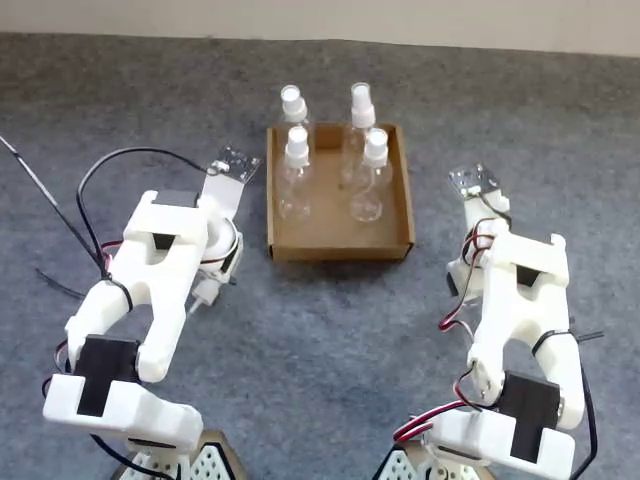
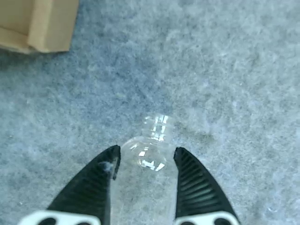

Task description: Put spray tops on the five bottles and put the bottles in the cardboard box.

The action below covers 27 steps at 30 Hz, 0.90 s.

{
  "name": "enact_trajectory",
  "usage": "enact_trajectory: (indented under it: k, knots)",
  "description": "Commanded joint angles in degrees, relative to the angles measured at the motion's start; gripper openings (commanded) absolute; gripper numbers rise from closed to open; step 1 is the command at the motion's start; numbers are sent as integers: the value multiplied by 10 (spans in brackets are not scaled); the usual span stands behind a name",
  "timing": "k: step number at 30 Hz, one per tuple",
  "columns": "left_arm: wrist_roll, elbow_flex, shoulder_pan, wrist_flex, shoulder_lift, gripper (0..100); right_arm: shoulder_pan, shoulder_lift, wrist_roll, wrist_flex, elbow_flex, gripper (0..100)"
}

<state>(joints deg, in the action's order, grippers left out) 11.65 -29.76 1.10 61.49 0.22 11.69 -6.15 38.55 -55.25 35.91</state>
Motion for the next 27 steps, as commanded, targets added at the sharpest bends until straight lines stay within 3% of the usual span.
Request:
enact_trajectory:
  k: [1, 4, 11, 16, 27]
  knots:
    - [18, 19, 7, 10, -4, 158, 6, 7, -3, 4, 14, 5]
    - [55, 13, 7, 8, -3, 158, 6, 7, -3, 4, 14, 5]
    - [60, -34, 4, 1, -3, 157, 4, 7, -3, 4, 14, 5]
    - [60, -80, 2, -59, -3, 155, 6, 7, -3, 4, 15, 5]
    - [55, -73, 6, -71, -22, 27, 7, 7, -2, 3, 15, 9]
